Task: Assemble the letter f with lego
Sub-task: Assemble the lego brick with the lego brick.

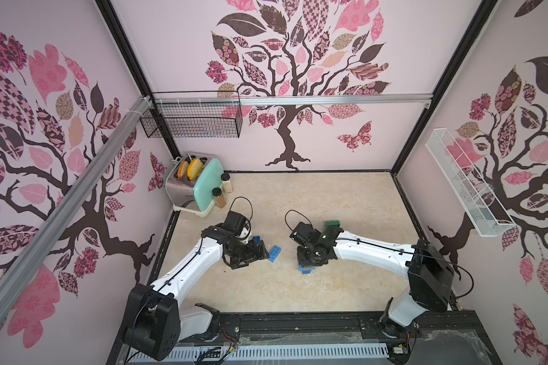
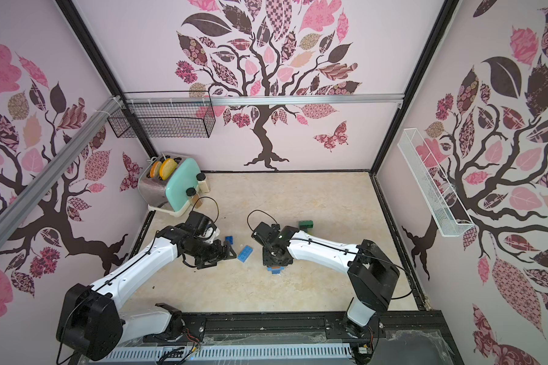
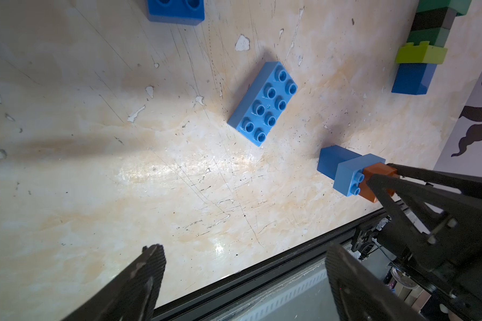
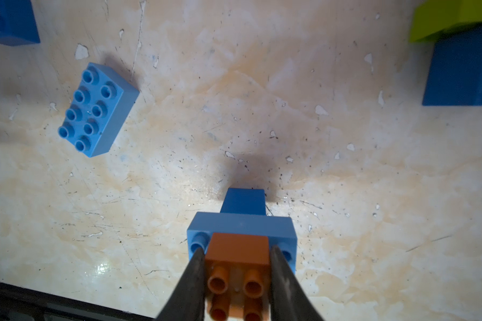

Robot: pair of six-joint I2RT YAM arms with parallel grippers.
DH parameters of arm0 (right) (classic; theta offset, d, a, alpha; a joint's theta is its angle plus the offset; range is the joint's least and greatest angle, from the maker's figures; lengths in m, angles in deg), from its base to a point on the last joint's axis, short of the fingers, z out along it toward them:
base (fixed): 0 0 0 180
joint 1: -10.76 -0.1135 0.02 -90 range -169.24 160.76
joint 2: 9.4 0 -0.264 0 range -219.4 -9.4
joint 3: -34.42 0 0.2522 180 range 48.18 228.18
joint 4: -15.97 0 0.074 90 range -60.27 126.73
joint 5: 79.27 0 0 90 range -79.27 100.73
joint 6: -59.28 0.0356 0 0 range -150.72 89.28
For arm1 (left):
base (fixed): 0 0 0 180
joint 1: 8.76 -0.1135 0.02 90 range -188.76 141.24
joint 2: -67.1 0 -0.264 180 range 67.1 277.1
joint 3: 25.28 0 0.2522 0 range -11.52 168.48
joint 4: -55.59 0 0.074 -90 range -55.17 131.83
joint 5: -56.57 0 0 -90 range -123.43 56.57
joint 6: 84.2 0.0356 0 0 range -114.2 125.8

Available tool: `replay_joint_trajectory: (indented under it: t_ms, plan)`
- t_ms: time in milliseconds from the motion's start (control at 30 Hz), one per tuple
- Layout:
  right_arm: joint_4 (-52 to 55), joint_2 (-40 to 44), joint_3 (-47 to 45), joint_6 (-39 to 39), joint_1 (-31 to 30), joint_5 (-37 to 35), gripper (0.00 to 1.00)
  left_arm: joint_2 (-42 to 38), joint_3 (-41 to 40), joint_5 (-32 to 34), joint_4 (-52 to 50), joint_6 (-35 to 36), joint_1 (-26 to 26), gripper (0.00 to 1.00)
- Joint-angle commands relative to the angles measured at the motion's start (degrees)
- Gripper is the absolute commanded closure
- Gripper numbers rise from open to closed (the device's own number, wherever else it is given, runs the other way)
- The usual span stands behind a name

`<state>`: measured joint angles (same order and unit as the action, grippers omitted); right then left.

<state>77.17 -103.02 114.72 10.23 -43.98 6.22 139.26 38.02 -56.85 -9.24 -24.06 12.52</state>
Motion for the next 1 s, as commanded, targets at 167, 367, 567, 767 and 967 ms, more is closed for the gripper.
replay_joint_trajectory:
  t_ms: [167,367,567,767,967]
  plan:
    - [1.8,-5.87,-4.0,-0.24,-0.81,0.7,0.76,-0.44,-0.66,0.3,0.8,0.18,-0.1,0.06]
    - [3.13,-5.53,-0.99,-0.78,-0.81,0.56,0.76,-0.49,-0.67,0.31,0.86,0.16,-0.18,0.06]
    - [4.33,-3.76,2.65,-1.2,-0.79,0.65,0.77,-0.54,-0.67,0.39,0.81,0.2,-0.18,0.06]
    - [4.95,-4.56,7.23,-2.32,-0.81,0.83,0.76,-0.45,-0.67,0.39,0.74,0.24,-0.18,0.06]
    - [4.3,-6.12,8.96,-2.81,-0.72,0.53,0.76,-0.54,-0.65,0.39,0.79,0.22,-0.18,0.06]
